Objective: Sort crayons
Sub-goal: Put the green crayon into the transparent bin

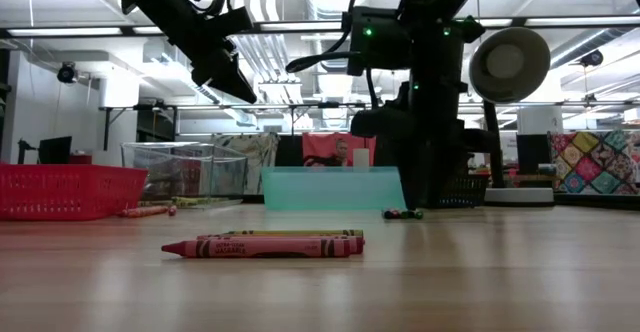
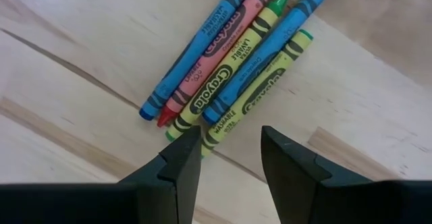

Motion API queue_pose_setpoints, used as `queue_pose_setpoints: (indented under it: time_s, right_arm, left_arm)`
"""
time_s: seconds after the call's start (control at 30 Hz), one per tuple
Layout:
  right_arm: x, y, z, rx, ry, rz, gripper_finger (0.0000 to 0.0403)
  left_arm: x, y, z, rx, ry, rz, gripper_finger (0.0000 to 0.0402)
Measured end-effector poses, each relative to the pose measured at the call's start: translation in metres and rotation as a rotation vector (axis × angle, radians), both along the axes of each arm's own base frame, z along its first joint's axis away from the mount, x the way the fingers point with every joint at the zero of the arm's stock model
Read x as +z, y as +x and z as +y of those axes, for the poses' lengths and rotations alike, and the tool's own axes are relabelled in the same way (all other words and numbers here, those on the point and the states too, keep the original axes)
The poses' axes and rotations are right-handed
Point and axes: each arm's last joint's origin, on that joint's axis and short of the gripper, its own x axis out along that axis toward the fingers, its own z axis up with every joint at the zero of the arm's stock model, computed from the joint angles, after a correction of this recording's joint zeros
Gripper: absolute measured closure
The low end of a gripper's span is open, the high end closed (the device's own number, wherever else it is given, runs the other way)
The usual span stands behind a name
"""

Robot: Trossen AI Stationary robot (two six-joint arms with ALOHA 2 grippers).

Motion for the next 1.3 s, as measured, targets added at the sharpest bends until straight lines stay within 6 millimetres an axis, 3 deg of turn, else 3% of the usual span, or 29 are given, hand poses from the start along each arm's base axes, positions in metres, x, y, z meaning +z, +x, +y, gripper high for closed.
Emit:
queue_pose_setpoints:
  time_s: [0.9, 1.3]
  right_arm:
    - [-0.010, -0.011, -0.001, 0.051, -0.003, 0.064, 0.0263]
    - [-0.019, -0.018, -0.005, 0.044, -0.002, 0.096, 0.0348]
  left_arm:
    - [0.000, 0.000, 0.000, 0.000, -0.001, 0.000, 0.0338]
    - [0.000, 0.001, -0.001, -0.034, -0.041, -0.016, 0.0338]
